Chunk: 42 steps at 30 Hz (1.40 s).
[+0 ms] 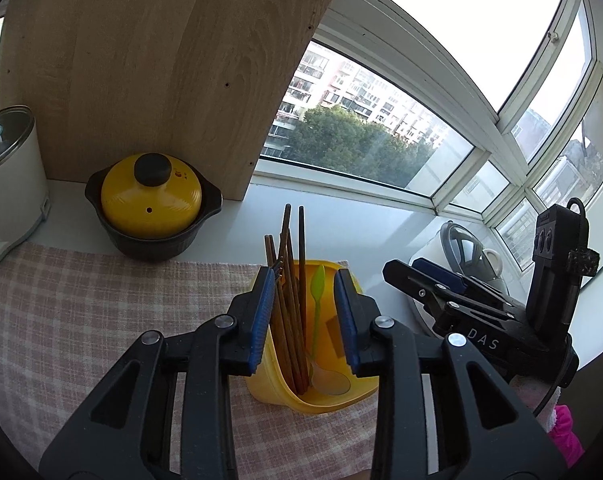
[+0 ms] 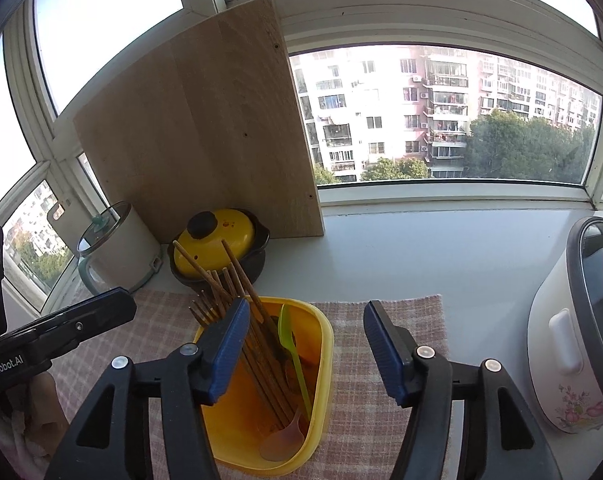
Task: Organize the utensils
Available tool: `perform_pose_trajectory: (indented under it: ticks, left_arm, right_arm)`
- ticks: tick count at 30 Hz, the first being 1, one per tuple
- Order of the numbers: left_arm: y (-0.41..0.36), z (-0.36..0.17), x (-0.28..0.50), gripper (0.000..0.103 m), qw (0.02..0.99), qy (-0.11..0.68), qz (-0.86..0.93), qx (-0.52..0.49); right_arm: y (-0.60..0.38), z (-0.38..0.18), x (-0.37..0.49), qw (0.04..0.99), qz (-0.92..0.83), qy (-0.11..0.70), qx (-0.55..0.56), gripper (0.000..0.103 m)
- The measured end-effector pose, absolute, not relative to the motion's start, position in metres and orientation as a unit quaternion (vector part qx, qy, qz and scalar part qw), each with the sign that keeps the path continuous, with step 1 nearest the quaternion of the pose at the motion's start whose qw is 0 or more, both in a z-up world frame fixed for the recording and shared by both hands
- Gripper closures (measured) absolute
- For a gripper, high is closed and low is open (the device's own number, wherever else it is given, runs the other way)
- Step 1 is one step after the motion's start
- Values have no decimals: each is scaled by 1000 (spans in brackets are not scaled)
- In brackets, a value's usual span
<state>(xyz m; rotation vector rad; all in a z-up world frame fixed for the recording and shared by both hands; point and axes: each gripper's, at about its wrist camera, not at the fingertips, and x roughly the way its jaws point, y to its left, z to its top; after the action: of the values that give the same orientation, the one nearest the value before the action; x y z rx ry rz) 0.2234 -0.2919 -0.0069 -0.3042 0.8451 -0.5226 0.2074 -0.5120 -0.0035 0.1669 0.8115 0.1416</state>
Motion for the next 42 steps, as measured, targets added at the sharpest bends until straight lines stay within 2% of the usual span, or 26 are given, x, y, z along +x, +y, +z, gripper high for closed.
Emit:
perform_pose_trajectory:
  ticks: [4, 7, 13, 15, 17, 19, 21, 24, 27, 29, 34, 39, 42]
  left_arm:
    - [-289, -5, 216, 72, 868, 404, -252, -138]
    - [-285, -3, 208, 63, 871, 401, -251, -130]
    - [-275, 1, 191, 62, 877, 395, -250, -110]
    - [-272, 4, 182, 50, 881, 390, -248, -96]
    - [-268, 8, 174, 43, 885, 384, -249, -87]
    - [-264, 12, 165, 41, 888, 378, -249, -78]
    - [-259, 16, 157, 33, 892, 374, -245, -68]
    - [-252, 22, 143, 29, 898, 362, -245, -57]
    - [-245, 27, 129, 24, 904, 352, -238, -43]
    - [-239, 31, 120, 23, 907, 346, -236, -41]
    - [-232, 39, 100, 19, 914, 335, -229, -24]
    - [-227, 45, 80, 4, 922, 319, -218, -19]
    - [-225, 45, 69, 2, 926, 310, -215, -21]
  right_arm:
    - [-507, 1, 198, 916, 64, 390, 75, 38]
    - [-504, 4, 192, 916, 62, 389, 73, 37]
    - [-496, 12, 175, 920, 56, 381, 71, 32]
    - [-493, 17, 167, 922, 54, 377, 68, 28]
    - [-489, 22, 159, 925, 50, 372, 63, 24]
    - [-484, 27, 151, 928, 45, 365, 56, 21]
    - [-481, 33, 143, 932, 39, 357, 52, 18]
    - [-477, 42, 130, 936, 31, 348, 51, 16]
    - [-474, 51, 118, 941, 13, 334, 48, 5]
    - [-472, 58, 107, 946, 4, 321, 49, 2]
    - [-466, 69, 87, 950, -10, 308, 45, 0]
    - [-461, 73, 70, 954, -21, 297, 40, 0]
    - [-459, 72, 58, 955, -23, 292, 45, 0]
